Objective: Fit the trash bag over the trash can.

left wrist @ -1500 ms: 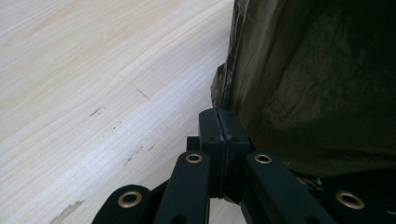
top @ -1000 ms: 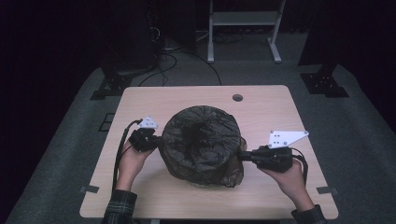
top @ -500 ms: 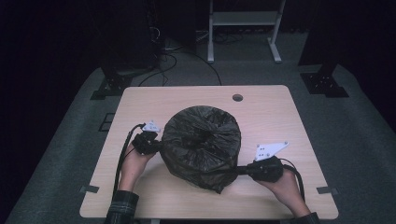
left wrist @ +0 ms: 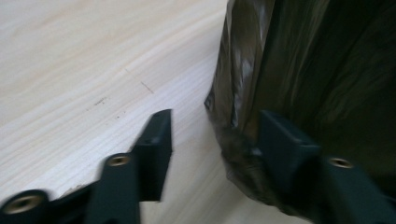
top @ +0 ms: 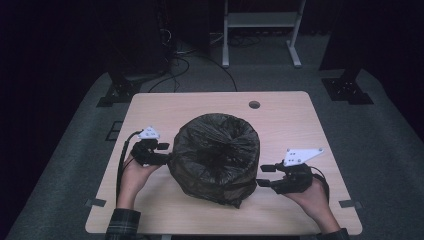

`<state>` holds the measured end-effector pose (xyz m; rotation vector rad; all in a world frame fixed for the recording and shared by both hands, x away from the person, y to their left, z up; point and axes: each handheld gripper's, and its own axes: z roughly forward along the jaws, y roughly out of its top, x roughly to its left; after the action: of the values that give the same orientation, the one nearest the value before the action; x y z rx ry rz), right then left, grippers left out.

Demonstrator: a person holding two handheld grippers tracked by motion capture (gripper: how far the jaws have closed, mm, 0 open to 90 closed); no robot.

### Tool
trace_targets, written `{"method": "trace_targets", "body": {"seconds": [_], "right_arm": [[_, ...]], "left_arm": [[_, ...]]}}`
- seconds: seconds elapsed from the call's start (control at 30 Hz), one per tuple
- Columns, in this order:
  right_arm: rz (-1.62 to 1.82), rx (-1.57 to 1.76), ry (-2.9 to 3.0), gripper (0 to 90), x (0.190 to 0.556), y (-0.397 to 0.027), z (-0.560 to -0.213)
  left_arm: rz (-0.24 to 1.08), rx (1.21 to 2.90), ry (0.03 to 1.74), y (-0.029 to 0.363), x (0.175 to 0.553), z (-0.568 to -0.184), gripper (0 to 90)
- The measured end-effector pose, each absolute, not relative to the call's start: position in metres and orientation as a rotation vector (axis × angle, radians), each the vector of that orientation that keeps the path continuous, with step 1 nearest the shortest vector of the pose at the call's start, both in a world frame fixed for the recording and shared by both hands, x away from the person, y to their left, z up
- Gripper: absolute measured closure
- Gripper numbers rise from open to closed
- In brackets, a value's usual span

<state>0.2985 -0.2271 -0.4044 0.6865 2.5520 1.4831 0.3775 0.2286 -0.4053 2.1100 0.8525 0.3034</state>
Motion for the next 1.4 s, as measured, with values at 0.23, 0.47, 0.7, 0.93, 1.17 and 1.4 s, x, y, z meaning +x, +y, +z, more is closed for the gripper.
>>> {"method": "trace_targets", "body": {"seconds": [0.23,0.47,0.7,0.93,1.17,1.4], "right_arm": [[1.531,0.709,2.493,31.2,0.301,-0.234,-0.394],[1.513,0.713,2.504,30.8,0.301,-0.232,-0.394],[1.518,0.715,2.496,30.8,0.301,-0.233,-0.393],[1.527,0.717,2.485,29.4,0.3,-0.237,-0.39],[1.511,0.728,2.438,12.9,0.3,-0.24,-0.37],[1.511,0.678,2.41,10.2,0.301,-0.236,-0.346]], "left_arm": [[0.349,2.037,0.826,0.246,0.362,-0.387,17.4],[0.358,1.972,0.807,0.254,0.358,-0.375,13.1],[0.383,1.913,0.801,0.244,0.367,-0.361,7.3],[0.421,1.87,0.789,0.244,0.359,-0.353,1.3],[0.436,1.92,0.756,0.257,0.334,-0.365,0.0],[0.426,1.989,0.713,0.258,0.308,-0.384,0.0]]}}
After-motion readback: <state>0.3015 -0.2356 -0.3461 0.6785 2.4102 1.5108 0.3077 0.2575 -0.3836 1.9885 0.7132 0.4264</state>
